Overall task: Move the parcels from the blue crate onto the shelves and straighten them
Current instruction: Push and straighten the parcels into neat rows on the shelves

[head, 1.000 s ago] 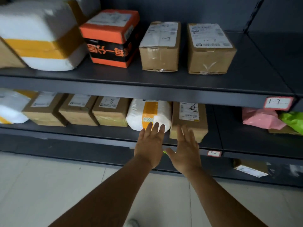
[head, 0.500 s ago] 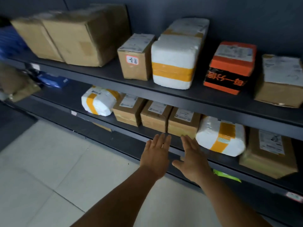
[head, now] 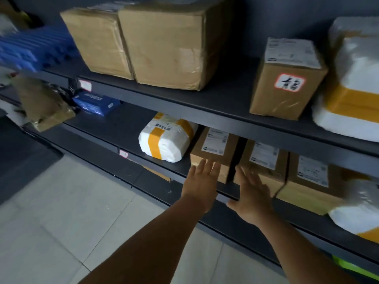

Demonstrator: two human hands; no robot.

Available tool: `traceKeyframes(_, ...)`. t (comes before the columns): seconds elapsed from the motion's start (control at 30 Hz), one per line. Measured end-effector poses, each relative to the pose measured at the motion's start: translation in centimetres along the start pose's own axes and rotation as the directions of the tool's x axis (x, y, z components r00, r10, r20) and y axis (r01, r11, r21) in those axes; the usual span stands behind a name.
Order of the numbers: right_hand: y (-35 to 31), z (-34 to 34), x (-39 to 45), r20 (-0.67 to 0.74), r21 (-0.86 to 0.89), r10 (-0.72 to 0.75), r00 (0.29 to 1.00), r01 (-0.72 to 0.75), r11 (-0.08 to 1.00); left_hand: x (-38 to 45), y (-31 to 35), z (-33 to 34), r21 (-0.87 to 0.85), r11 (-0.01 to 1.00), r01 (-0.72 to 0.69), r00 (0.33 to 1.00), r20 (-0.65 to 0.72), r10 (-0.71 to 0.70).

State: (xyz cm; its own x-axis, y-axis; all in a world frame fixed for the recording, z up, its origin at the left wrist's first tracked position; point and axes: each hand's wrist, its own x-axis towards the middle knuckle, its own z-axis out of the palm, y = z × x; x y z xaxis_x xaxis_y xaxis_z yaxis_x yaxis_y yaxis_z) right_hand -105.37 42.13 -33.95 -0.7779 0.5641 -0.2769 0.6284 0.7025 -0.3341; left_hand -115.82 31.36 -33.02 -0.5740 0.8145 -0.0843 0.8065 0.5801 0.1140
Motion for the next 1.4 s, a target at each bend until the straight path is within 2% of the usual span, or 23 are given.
traceKeyframes(0.2, 2.7, 1.6, 4.7, -0.161, -0.243, 0.054, 0.986, -0.092, 0.966, 4.5, -1.2, 3.6, -0.008, 0.998, -0.062, 0.997, -0.043, 0.061)
traceKeyframes(0.33, 3.7, 2.8, 6.5, -0.264, -0.259, 0.056, 0.963, -0.126, 0.958, 6.8, -1.7, 5.0, 0.004, 0.997, -0.081, 0.994, -0.067, 0.081)
traceKeyframes(0.47, 2.9, 3.3, 7.9, -0.338, -0.289, -0.038, 0.940, -0.065, 0.955, 8.6, -2.4, 6.2, 0.023, 0.998, -0.053, 0.977, -0.205, 0.056)
traceKeyframes(0.6, 1.3, 4.1, 8.9, -0.373, -0.280, -0.080, 0.924, -0.030, 0.960, 9.5, -3.8, 6.6, 0.029, 0.999, -0.014, 0.960, -0.279, 0.021)
traceKeyframes(0.83, -2.3, 5.1, 10.7, -0.396, -0.225, -0.132, 0.909, 0.043, 0.973, 10.4, -8.4, 6.4, 0.054, 0.998, 0.025, 0.950, -0.312, -0.007)
traceKeyframes(1.17, -6.1, 5.1, 14.3, -0.291, -0.212, -0.154, 0.944, 0.093, 0.973, 12.2, -13.4, 5.9, 0.059, 0.998, 0.036, 0.940, -0.340, -0.014)
traceKeyframes(1.4, -6.8, 5.3, 15.1, -0.284, -0.203, -0.172, 0.943, 0.116, 0.972, 12.7, -14.0, 6.2, 0.067, 0.996, 0.064, 0.940, -0.339, -0.038)
